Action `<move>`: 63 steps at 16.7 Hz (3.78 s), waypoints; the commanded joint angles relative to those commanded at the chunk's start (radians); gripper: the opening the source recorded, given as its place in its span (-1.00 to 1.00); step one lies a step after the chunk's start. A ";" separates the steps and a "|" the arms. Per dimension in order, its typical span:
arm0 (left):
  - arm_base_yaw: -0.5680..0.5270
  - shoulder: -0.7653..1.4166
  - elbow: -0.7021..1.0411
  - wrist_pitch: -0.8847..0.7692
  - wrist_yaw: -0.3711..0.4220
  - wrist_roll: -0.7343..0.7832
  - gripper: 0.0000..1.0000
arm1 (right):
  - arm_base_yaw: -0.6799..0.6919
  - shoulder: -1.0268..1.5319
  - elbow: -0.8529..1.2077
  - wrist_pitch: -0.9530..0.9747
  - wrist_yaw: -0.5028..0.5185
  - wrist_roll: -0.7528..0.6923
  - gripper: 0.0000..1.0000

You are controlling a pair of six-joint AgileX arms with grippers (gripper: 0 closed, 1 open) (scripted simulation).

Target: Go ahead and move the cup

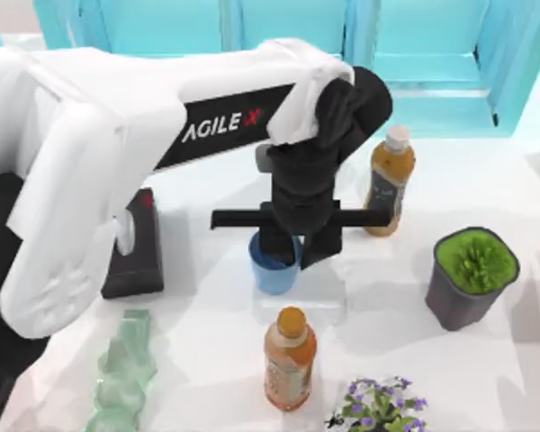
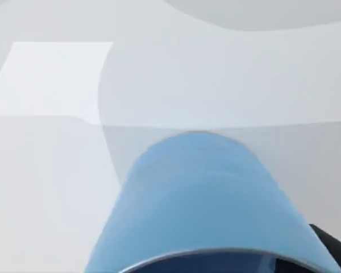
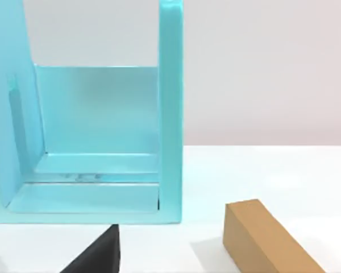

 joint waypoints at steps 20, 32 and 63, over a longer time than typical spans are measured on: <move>0.495 -0.449 -0.341 -0.126 0.031 0.582 -1.00 | 0.000 0.000 0.000 0.000 0.000 0.000 1.00; 0.705 -0.474 -0.463 -0.023 -0.015 0.704 -1.00 | 0.000 0.000 0.000 0.000 0.000 0.000 1.00; 0.734 -0.409 -0.617 0.207 -0.012 0.729 1.00 | 0.000 0.000 0.000 0.000 0.000 0.000 1.00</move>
